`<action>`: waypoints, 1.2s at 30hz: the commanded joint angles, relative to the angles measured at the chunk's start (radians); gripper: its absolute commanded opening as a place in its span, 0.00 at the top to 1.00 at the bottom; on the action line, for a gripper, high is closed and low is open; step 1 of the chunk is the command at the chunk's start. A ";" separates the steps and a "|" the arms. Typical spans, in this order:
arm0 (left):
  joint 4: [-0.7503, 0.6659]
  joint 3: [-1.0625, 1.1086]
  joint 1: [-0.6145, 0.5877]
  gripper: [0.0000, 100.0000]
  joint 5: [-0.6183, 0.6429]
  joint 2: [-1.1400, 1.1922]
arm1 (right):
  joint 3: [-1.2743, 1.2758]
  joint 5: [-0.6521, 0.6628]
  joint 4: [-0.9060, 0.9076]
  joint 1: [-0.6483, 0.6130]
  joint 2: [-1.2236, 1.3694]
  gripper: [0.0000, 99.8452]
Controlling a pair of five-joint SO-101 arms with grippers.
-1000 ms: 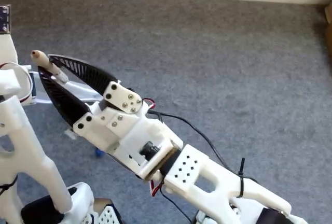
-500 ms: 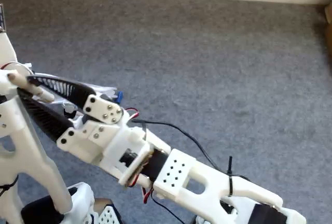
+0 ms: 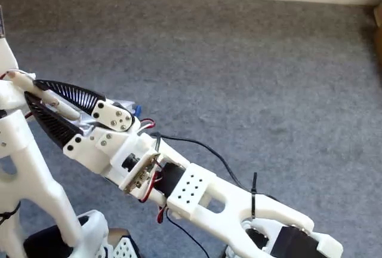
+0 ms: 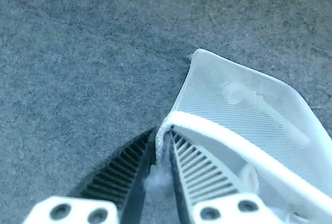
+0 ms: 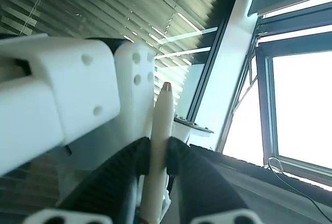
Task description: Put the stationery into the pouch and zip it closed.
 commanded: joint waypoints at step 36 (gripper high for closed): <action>-0.005 -0.013 0.031 0.99 0.014 -0.007 | -0.004 0.012 -0.308 0.018 -0.073 1.00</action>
